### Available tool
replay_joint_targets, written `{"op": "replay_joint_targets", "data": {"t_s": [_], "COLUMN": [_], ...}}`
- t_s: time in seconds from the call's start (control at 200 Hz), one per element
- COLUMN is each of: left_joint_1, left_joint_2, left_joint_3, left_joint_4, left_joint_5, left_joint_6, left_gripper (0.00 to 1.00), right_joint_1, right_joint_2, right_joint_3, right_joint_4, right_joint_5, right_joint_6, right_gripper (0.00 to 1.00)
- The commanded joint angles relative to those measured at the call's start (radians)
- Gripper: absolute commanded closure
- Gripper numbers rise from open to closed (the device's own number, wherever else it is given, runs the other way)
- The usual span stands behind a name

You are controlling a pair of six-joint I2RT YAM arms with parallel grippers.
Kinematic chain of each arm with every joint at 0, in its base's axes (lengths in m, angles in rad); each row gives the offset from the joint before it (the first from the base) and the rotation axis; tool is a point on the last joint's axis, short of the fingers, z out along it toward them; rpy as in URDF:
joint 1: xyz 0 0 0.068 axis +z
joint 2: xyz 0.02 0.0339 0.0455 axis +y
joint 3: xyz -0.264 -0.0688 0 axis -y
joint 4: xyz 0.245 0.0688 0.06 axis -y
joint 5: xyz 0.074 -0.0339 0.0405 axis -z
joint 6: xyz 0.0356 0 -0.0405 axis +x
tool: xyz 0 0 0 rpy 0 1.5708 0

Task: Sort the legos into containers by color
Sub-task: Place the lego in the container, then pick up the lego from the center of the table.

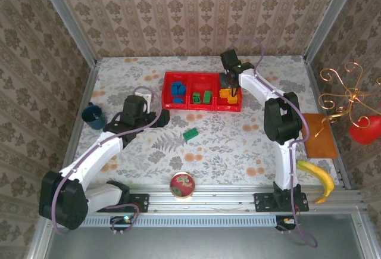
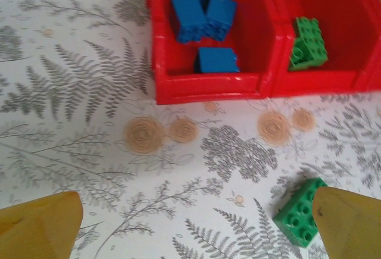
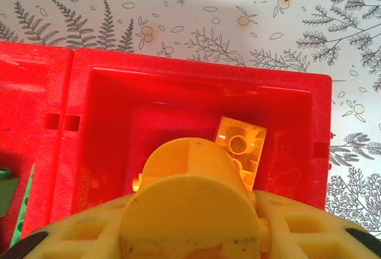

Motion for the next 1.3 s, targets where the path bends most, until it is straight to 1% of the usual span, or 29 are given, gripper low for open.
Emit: {"op": "replay_joint_targets", "data": {"t_s": [0.0,0.2,0.3,0.485,0.605,0.765,1.03,1.2,1.295], "left_joint_1": [-0.047,-0.120,-0.151,-0.191,-0.223,-0.265,-0.307,-0.323,-0.332], "left_joint_2": [0.029,0.093,0.132,0.209,0.264,0.341,0.447,0.503,0.536], "left_joint_3": [0.045,0.085,0.110,0.158,0.191,0.225,0.275,0.296,0.311], "left_joint_4": [0.016,-0.026,-0.054,-0.103,-0.138,-0.163,-0.198,-0.211,-0.224], "left_joint_5": [0.053,0.065,0.067,0.114,0.123,0.118,0.113,0.096,0.080], "left_joint_6": [0.089,0.197,0.250,0.313,0.345,0.383,0.423,0.432,0.438], "left_gripper": [0.00,0.00,0.03,0.09,0.12,0.20,0.31,0.35,0.35], "right_joint_1": [-0.005,-0.004,-0.004,-0.002,0.001,0.011,0.036,0.046,0.047], "right_joint_2": [0.006,-0.045,-0.078,-0.159,-0.233,-0.344,-0.525,-0.624,-0.673], "right_joint_3": [0.030,-0.004,-0.033,-0.103,-0.188,-0.319,-0.511,-0.615,-0.657], "right_joint_4": [-0.023,-0.016,-0.008,-0.005,0.012,0.041,0.064,0.065,0.058], "right_joint_5": [0.003,0.010,0.012,0.013,0.011,0.014,0.022,0.043,0.054], "right_joint_6": [-0.011,-0.018,-0.021,-0.011,0.011,0.048,0.108,0.146,0.165], "right_gripper": [0.49,0.41,0.39,0.34,0.29,0.21,0.10,0.00,0.00]}}
